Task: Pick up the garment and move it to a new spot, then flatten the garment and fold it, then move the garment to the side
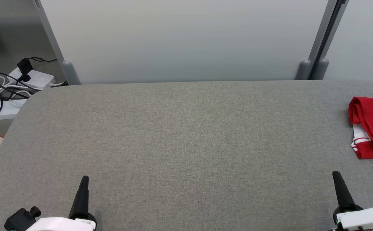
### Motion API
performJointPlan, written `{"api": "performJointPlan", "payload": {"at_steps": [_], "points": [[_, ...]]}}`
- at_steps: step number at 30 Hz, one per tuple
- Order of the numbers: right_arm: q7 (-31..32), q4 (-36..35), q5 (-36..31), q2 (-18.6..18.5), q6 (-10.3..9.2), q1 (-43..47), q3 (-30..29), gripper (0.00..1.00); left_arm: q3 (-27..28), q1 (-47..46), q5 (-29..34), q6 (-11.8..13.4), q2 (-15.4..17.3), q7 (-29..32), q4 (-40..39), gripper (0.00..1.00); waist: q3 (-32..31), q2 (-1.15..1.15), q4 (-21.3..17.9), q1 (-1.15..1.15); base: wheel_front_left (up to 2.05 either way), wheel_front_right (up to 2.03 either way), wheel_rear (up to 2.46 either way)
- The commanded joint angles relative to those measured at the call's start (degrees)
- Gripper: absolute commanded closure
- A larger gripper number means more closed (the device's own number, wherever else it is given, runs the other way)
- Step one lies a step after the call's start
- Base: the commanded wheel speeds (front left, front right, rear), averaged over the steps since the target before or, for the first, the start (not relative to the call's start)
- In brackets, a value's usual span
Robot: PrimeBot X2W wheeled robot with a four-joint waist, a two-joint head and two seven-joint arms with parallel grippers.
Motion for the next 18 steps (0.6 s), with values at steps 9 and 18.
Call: {"api": "performJointPlan", "payload": {"at_steps": [9,18], "points": [[1.72,-0.53,6.37,-0.28,0.20,-3.95,-0.26,1.00,2.24,-4.30,-6.68,-0.89,0.33,1.47,-0.54,1.00,0.36,0.00,-0.15,0.00,0.00,0.00,0.00],[3.22,0.06,12.00,-0.04,0.21,-4.82,-0.93,1.00,2.95,-5.48,-12.68,-1.14,0.35,2.96,0.14,1.00,0.73,0.00,-0.31,0.00,0.00,0.00,0.00]]}}
